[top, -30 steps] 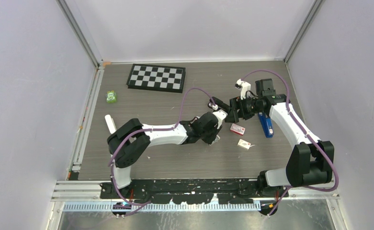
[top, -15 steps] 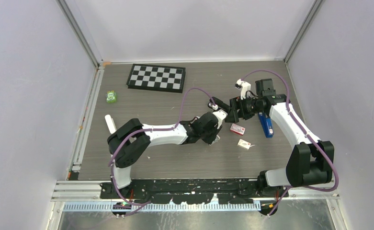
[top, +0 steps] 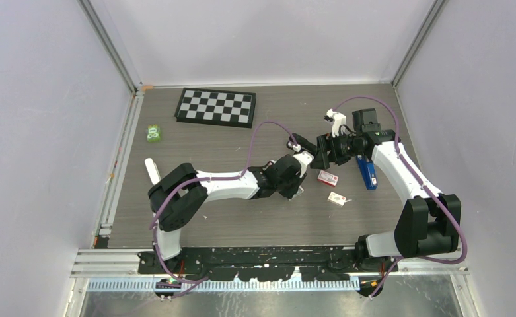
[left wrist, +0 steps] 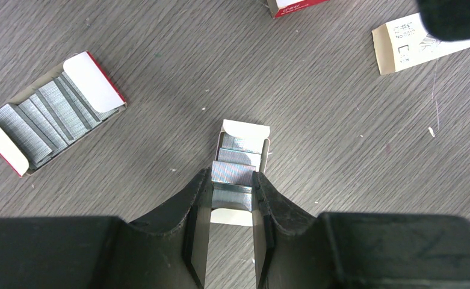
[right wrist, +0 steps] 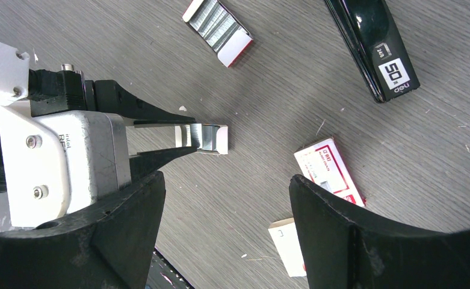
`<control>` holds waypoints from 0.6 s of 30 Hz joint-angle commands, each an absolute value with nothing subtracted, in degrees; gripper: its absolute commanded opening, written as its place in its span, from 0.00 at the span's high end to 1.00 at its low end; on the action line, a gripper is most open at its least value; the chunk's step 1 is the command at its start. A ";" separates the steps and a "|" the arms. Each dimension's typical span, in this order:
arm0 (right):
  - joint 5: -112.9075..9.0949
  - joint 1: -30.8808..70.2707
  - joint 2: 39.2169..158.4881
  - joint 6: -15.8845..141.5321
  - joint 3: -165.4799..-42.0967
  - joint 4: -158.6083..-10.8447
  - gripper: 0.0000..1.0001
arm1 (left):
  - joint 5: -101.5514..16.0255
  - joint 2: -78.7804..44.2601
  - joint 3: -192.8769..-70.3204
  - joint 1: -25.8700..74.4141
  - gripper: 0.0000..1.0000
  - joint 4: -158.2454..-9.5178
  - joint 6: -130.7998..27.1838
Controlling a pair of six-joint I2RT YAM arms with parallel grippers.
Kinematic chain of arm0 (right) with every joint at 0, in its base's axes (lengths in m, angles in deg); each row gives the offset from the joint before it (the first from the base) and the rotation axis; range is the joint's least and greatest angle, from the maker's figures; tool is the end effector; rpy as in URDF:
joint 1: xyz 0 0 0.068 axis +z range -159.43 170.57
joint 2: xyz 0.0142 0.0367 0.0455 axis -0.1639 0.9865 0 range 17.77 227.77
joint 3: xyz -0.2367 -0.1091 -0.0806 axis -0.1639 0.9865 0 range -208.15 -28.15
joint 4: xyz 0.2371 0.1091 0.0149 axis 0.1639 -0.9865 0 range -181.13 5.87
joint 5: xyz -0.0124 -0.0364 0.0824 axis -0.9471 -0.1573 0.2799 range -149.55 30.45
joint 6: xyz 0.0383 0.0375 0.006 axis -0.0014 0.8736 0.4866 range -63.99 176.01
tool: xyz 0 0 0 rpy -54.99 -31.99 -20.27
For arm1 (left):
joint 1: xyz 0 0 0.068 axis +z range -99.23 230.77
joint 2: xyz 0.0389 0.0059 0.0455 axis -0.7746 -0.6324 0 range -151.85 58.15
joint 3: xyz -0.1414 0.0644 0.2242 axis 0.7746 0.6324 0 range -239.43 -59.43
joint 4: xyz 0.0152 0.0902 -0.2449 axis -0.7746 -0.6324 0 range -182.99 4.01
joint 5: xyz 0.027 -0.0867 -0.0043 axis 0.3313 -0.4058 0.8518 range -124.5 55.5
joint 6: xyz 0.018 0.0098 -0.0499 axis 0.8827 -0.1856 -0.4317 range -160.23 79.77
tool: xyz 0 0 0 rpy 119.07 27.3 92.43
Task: Unload the staples from the stapler
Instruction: Adjust the staple in the staple box.
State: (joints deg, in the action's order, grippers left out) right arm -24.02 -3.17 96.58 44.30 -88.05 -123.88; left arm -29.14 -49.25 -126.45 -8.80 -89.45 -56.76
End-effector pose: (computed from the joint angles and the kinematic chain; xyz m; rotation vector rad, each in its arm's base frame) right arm 0.2697 0.0504 0.2619 -0.6051 2.4049 0.7574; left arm 0.2071 -0.3461 0.1765 0.8352 2.2482 -0.5414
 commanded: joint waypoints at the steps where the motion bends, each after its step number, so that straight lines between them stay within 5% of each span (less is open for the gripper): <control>1: -21.09 -2.86 96.45 44.24 -89.77 -124.65 0.20 | -28.51 -49.52 -126.23 -8.76 0.75 -86.51 -57.63; 18: -20.99 -2.85 96.61 44.23 -89.77 -124.65 0.20 | -28.61 -49.70 -125.79 -8.82 0.75 -86.43 -58.23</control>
State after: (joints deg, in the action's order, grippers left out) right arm -24.02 -3.17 96.58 44.28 -88.05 -123.92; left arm -29.14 -49.31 -126.21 -8.80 -89.14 -57.42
